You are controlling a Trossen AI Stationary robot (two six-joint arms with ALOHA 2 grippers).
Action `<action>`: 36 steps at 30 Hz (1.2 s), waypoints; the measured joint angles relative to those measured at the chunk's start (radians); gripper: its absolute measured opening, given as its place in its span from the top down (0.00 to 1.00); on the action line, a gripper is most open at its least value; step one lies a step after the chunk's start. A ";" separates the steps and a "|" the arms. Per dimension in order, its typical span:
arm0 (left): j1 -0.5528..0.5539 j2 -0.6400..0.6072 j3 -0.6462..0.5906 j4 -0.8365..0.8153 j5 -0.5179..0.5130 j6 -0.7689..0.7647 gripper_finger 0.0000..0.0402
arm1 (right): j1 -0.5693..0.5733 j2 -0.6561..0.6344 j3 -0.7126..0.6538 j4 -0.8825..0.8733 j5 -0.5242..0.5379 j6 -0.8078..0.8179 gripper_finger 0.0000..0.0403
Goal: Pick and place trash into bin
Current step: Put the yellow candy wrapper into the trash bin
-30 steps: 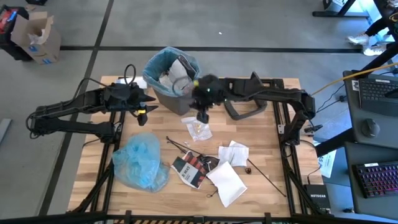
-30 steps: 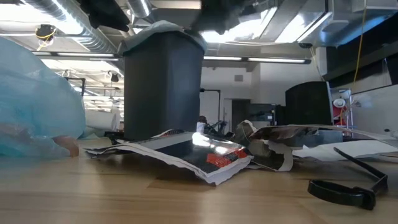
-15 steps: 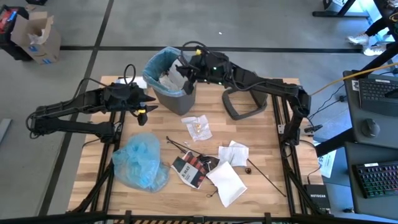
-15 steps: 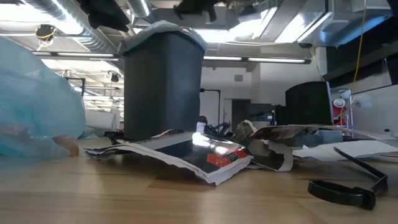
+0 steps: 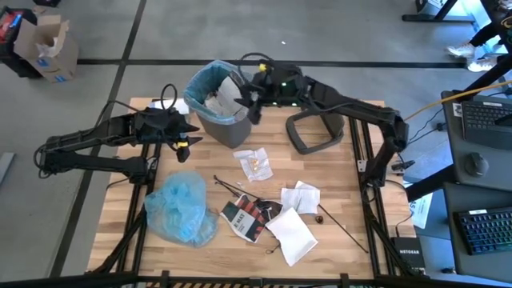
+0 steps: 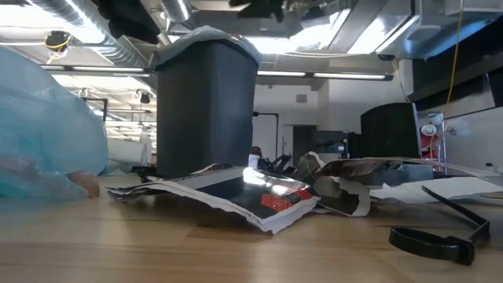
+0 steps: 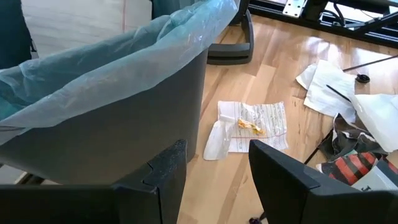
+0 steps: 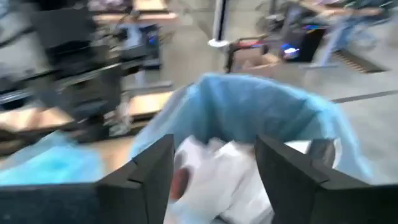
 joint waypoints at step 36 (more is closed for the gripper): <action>0.000 0.000 0.000 0.007 0.000 0.051 0.59 | 0.215 0.323 -0.425 -0.082 0.047 -0.387 0.59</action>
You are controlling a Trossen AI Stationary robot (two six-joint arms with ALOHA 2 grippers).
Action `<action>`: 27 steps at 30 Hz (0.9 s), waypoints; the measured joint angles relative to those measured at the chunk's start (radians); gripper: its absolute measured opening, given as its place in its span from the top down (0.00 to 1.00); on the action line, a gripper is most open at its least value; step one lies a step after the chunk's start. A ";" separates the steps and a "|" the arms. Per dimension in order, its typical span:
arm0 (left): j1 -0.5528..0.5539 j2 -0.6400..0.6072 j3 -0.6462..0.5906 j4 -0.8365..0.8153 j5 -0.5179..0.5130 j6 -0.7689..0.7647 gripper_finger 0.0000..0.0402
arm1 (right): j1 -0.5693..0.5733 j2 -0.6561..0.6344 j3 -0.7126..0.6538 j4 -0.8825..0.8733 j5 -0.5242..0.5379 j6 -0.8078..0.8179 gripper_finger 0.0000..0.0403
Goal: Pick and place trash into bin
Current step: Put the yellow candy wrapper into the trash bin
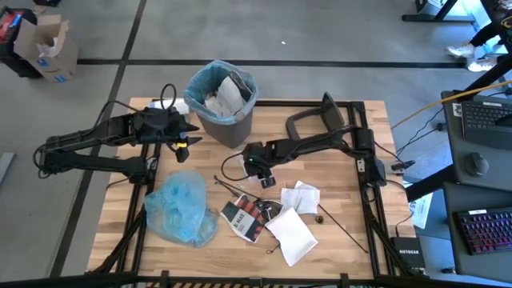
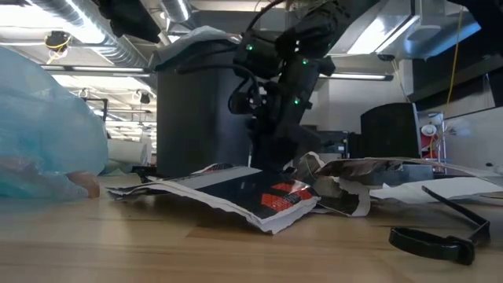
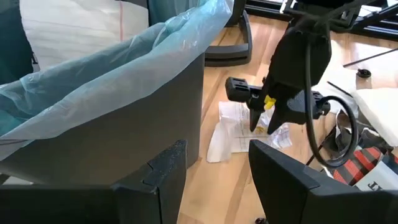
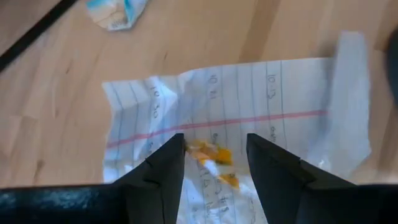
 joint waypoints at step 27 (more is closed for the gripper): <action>0.000 0.000 0.000 0.006 0.000 0.002 0.59 | -0.069 0.013 0.060 -0.142 0.011 0.090 0.97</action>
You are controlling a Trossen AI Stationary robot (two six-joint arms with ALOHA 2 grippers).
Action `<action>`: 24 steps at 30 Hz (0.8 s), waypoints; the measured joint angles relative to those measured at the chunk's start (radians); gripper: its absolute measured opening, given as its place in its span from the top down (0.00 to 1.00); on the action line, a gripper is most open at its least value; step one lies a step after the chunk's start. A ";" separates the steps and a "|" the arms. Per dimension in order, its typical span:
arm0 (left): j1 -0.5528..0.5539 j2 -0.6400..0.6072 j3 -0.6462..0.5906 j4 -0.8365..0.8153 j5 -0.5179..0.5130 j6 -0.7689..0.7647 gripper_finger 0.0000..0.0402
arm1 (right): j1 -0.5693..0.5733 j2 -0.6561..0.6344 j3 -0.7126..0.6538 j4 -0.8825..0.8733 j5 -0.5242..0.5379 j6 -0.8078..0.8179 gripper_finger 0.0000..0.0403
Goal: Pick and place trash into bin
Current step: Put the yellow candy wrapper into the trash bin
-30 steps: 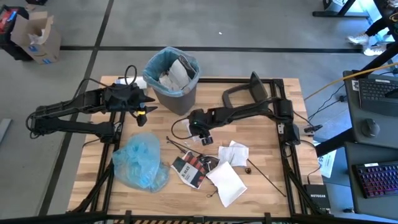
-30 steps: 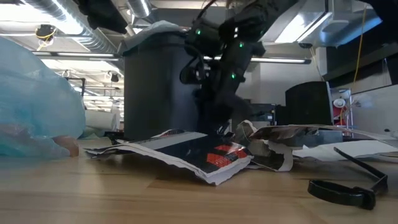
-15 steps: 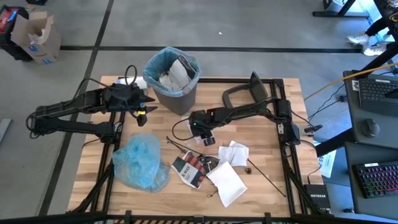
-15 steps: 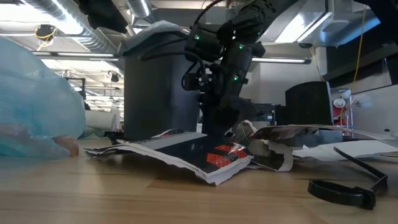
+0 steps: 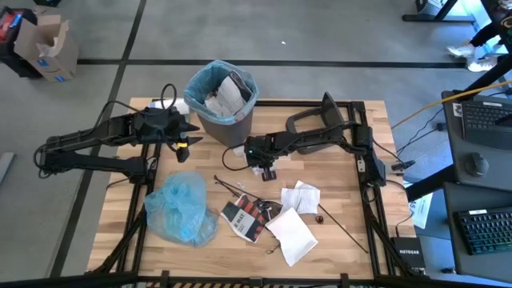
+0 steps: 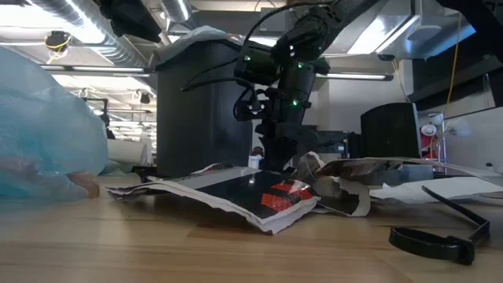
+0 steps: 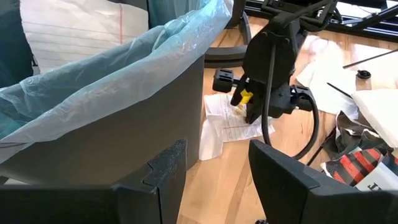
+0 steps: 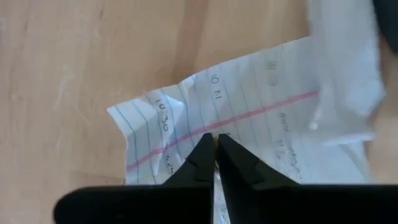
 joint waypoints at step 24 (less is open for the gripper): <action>0.000 0.000 0.000 0.027 0.000 0.064 0.59 | -0.068 -0.200 0.664 0.108 -0.102 0.199 0.99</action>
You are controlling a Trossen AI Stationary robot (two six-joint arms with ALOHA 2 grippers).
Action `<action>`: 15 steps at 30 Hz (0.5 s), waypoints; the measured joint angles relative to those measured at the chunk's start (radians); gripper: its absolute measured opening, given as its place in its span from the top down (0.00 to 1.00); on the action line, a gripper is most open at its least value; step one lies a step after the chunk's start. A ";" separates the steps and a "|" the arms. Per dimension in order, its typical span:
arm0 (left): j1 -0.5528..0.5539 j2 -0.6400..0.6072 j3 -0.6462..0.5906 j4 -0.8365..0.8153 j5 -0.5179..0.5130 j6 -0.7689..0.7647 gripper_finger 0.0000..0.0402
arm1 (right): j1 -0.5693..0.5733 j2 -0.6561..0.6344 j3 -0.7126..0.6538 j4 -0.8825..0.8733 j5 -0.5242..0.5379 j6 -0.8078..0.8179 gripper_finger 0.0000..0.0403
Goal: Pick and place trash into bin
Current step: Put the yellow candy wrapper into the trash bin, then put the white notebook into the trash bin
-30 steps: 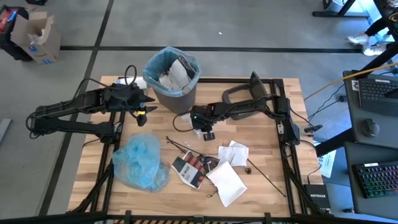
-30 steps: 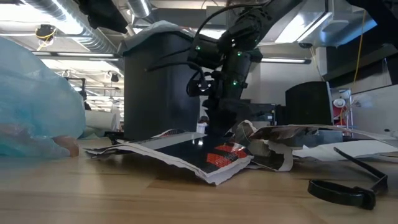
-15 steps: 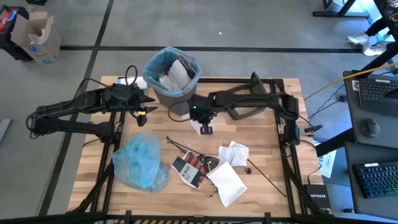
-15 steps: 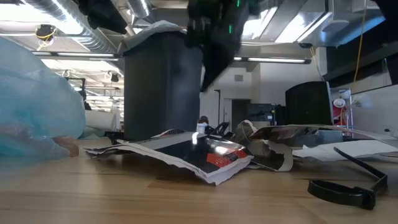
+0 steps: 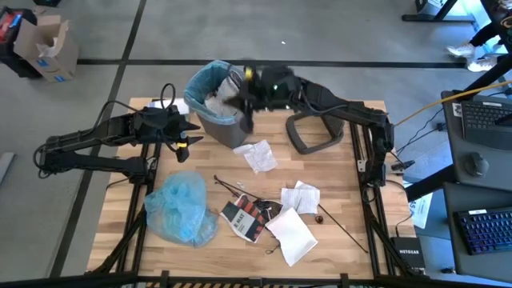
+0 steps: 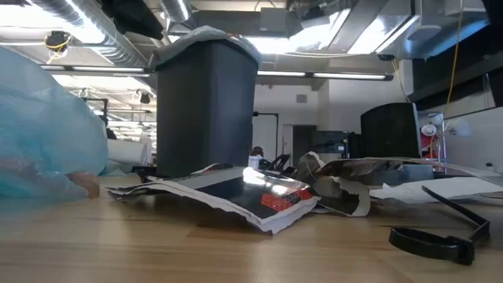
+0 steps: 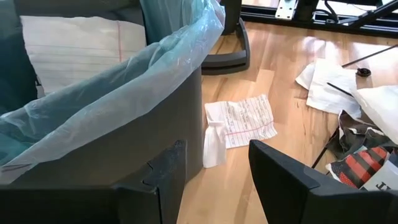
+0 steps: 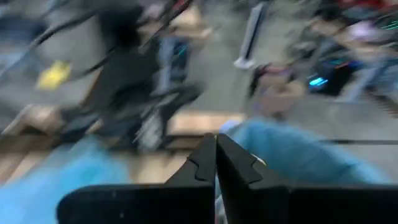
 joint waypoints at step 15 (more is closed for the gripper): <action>0.000 0.000 0.000 -0.015 0.000 -0.012 0.59 | -0.084 0.079 0.001 0.107 0.152 0.128 0.74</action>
